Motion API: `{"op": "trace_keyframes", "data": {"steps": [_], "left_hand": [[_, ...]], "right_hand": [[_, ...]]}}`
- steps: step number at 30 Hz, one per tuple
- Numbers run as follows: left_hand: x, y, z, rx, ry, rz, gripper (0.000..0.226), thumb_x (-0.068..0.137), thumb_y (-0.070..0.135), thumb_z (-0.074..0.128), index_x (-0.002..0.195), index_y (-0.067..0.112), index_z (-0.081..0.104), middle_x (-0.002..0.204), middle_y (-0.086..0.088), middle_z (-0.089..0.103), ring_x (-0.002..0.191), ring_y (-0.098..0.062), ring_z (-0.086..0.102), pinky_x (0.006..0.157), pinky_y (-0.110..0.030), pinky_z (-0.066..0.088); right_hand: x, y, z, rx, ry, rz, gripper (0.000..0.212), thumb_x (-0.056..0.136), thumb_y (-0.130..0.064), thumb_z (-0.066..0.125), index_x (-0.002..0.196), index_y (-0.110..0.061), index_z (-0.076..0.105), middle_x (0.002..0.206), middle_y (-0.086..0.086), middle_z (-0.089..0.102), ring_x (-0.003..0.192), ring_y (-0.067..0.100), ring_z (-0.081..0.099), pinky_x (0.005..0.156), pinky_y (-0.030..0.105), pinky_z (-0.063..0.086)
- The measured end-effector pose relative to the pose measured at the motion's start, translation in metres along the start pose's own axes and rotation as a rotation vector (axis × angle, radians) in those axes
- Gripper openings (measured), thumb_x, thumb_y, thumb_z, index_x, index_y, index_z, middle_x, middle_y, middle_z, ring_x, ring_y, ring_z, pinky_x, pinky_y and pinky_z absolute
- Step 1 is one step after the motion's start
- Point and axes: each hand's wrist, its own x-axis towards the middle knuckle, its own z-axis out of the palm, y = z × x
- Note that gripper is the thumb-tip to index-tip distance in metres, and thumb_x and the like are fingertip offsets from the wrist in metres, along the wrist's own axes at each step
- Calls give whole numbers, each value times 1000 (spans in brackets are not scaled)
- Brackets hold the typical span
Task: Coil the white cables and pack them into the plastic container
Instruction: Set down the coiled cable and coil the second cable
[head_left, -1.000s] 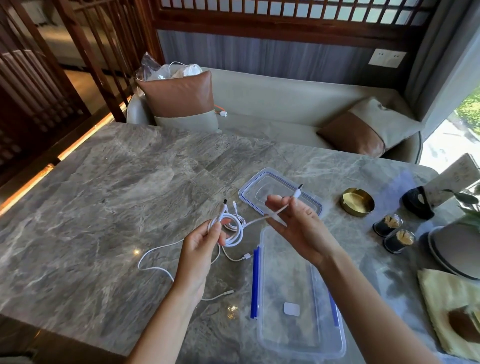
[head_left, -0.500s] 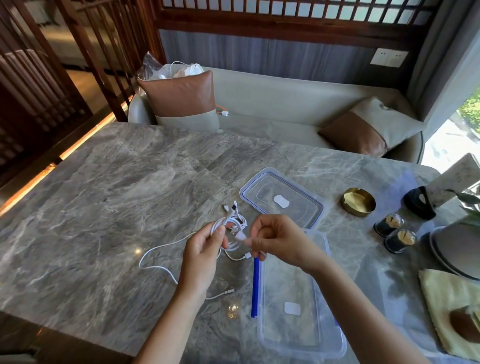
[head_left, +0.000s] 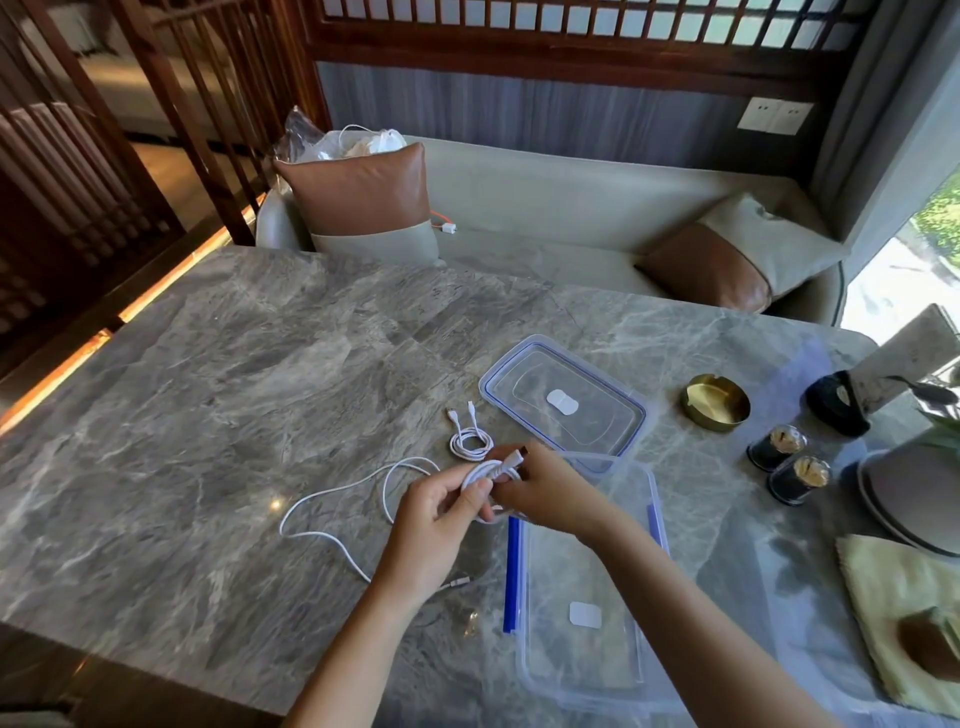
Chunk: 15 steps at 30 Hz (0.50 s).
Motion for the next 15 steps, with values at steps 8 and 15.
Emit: {"op": "trace_keyframes", "data": {"steps": [8, 15], "left_hand": [[1, 5, -8, -185, 12, -106, 30, 86, 27, 48, 62, 29, 67, 59, 5, 46, 59, 0, 44, 62, -7, 38], [-10, 0, -5, -243, -37, -212, 35, 89, 22, 48, 56, 24, 60, 53, 10, 46, 55, -1, 42, 61, -13, 37]], "right_hand": [[-7, 24, -28, 1010, -302, 87, 19, 87, -9, 55, 102, -12, 67, 100, 7, 71, 94, 20, 69, 83, 27, 57], [7, 25, -34, 857, -27, 96, 15, 72, -8, 68, 78, -21, 74, 73, -4, 71, 66, 6, 68, 64, 18, 56]]}}
